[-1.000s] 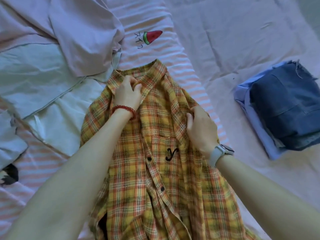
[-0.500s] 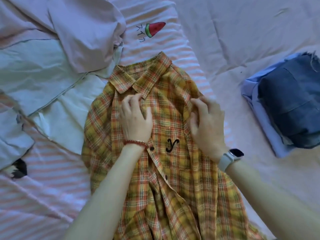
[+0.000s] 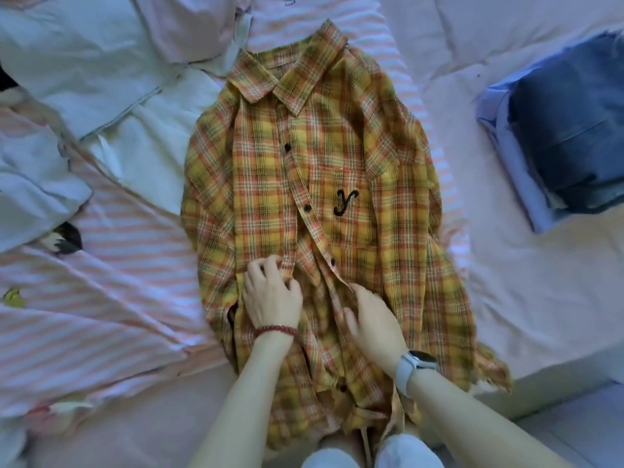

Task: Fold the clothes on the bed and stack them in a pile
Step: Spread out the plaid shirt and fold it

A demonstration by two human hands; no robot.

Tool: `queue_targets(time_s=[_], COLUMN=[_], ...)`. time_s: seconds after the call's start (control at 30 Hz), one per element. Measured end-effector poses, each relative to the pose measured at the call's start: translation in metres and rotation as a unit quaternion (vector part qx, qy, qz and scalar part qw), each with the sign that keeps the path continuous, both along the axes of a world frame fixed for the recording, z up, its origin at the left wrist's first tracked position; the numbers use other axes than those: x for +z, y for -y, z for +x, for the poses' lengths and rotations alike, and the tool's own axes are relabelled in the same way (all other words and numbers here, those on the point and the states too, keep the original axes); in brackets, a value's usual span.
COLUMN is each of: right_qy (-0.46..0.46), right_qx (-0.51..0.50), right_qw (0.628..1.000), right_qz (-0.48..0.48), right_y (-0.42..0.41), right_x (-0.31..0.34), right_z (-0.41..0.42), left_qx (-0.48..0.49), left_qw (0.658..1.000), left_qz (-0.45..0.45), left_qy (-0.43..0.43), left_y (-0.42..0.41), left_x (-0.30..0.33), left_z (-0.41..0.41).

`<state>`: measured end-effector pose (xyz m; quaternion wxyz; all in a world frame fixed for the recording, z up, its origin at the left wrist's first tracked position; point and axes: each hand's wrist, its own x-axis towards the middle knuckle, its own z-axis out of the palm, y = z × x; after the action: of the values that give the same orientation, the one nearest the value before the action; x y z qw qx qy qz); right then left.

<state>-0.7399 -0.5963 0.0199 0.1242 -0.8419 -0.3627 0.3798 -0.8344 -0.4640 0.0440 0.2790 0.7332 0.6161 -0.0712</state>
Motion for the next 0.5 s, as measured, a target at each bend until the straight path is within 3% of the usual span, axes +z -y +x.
queue_targets(time_s=[0.1,0.3,0.5], right_qy=[0.027,0.115,0.020], right_qx=[0.001,0.039,0.194], right_qw=[0.999,0.985,0.980], right_qz=[0.019,0.124,0.029], right_y=[0.003,0.005,0.010], right_x=[0.009,0.049,0.038], right_z=[-0.006,-0.024,-0.056], left_qx=[0.029,0.102,0.179], left_qw=[0.999,0.990,0.959], left_qz=[0.026,-0.011,-0.026], left_qy=[0.034,0.095,0.218], left_y=[-0.003,-0.008,-0.030], left_x=[0.005,0.028,0.063], left_z=[-0.012,-0.049,-0.074])
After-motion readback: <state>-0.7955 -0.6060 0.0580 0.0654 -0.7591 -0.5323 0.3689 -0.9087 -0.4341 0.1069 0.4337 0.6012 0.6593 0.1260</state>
